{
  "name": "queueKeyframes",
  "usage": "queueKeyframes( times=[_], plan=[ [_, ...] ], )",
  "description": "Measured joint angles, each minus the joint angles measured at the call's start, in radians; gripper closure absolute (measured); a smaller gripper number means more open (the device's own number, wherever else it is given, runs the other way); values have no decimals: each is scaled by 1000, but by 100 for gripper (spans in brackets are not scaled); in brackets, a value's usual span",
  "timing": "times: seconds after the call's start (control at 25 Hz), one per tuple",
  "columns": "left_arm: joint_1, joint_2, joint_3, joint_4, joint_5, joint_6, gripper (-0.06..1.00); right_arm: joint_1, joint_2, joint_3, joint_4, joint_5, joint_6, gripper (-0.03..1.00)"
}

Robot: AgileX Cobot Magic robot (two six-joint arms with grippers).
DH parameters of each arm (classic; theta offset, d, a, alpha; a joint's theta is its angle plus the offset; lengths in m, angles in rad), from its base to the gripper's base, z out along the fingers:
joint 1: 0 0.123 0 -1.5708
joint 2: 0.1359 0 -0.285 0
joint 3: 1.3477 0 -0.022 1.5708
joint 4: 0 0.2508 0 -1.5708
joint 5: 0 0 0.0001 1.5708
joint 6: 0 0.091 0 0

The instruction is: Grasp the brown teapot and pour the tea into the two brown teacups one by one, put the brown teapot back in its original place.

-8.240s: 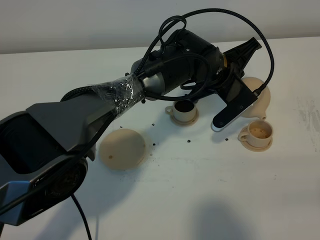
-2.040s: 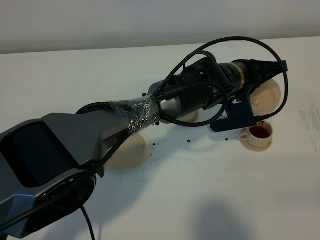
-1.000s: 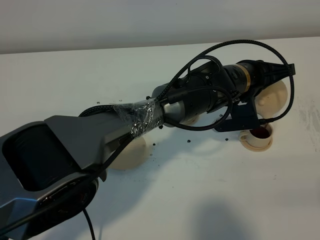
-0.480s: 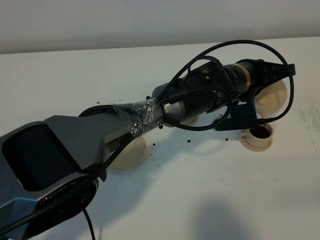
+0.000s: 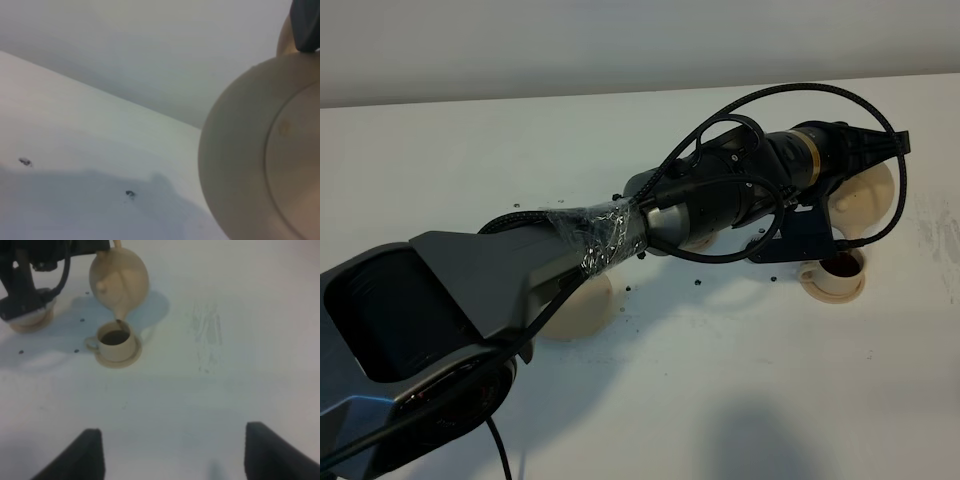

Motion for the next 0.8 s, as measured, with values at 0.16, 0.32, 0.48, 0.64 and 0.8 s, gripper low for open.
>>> queueKeyframes(
  times=[0.16, 0.32, 0.48, 0.64, 0.8],
  plan=[
    [0, 0, 0, 1, -7, 11, 86, 0, 0, 0, 0, 0, 0, 39],
    [0, 0, 0, 2, -8, 17, 86, 0, 0, 0, 0, 0, 0, 39],
    [0, 0, 0, 2, -8, 17, 86, 0, 0, 0, 0, 0, 0, 39],
    [0, 0, 0, 2, -13, 18, 86, 0, 0, 0, 0, 0, 0, 39],
    [0, 0, 0, 2, -15, 18, 86, 0, 0, 0, 0, 0, 0, 39]
  ],
)
